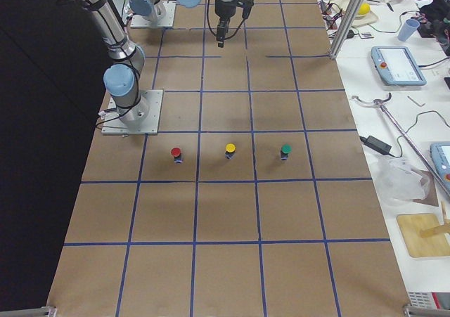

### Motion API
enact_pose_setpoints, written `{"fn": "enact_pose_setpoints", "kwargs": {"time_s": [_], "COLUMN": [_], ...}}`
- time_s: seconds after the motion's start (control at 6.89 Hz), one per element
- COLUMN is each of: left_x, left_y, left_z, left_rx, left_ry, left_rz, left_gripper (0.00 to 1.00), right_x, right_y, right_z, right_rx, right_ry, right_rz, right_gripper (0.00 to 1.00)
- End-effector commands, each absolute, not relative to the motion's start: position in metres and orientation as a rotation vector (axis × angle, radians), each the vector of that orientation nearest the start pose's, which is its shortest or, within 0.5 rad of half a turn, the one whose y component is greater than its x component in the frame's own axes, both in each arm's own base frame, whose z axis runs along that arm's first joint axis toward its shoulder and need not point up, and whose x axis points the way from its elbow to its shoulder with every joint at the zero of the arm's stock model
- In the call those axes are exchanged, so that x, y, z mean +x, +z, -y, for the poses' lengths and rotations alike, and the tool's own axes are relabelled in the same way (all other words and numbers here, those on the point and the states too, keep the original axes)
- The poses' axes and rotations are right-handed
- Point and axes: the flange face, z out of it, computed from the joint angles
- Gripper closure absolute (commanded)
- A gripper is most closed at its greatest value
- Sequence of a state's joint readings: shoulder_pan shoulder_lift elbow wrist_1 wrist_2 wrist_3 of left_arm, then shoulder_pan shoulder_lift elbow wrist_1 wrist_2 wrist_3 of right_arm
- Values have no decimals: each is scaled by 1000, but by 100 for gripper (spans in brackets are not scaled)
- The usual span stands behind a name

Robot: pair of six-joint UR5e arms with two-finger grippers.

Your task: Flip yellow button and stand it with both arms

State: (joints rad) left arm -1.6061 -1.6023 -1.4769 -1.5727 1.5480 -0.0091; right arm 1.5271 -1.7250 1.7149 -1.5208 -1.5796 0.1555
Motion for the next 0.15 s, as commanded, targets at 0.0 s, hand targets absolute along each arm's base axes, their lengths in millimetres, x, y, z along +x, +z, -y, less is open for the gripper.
{"fn": "enact_pose_setpoints", "kwargs": {"time_s": [0.0], "left_x": [-153], "left_y": [520], "left_z": [504], "left_rx": [42], "left_ry": [-99], "left_rz": [-3163], "left_gripper": [0], "right_x": [119], "right_y": [487], "right_z": [423], "right_rx": [287], "right_ry": [38], "right_rz": [-3134], "right_gripper": [0]}}
